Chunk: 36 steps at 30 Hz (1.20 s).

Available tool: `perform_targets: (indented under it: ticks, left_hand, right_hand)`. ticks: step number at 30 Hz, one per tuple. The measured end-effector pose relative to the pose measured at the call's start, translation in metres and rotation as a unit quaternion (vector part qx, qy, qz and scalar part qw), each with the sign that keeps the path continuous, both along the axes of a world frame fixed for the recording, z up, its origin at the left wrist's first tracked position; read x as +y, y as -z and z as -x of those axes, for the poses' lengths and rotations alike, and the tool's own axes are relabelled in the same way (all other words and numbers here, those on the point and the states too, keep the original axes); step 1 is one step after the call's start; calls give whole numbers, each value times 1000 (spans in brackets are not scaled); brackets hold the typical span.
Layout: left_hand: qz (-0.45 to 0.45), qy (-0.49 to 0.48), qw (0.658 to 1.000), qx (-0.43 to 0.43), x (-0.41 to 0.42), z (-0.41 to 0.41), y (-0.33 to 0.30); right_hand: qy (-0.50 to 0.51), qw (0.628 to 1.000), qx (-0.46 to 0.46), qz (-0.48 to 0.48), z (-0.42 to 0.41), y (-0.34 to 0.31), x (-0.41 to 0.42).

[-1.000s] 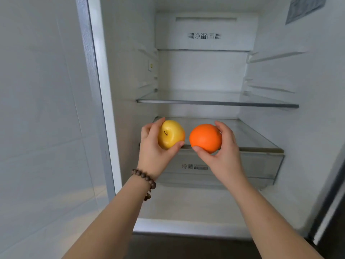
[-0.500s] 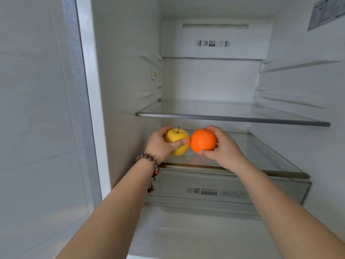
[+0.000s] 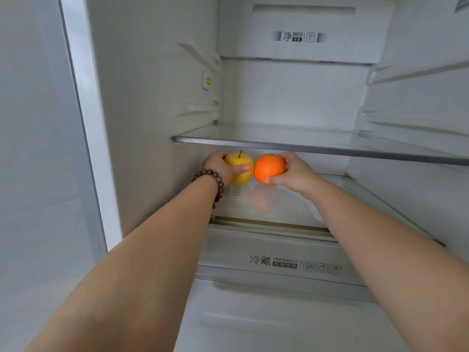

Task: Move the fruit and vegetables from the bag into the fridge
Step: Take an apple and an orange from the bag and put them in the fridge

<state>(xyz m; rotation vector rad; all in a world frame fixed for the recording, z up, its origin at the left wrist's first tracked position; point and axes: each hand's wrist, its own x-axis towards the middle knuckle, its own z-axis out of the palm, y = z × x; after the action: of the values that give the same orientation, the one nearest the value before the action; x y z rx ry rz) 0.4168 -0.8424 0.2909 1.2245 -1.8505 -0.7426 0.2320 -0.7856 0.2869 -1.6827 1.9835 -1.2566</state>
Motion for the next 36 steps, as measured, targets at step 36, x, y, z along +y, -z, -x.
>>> perform_targets:
  ticks: [36]
  left_hand:
    - [173, -73, 917, -350, 98, -31, 20]
  right_hand:
    - [9, 965, 255, 64, -19, -4, 14]
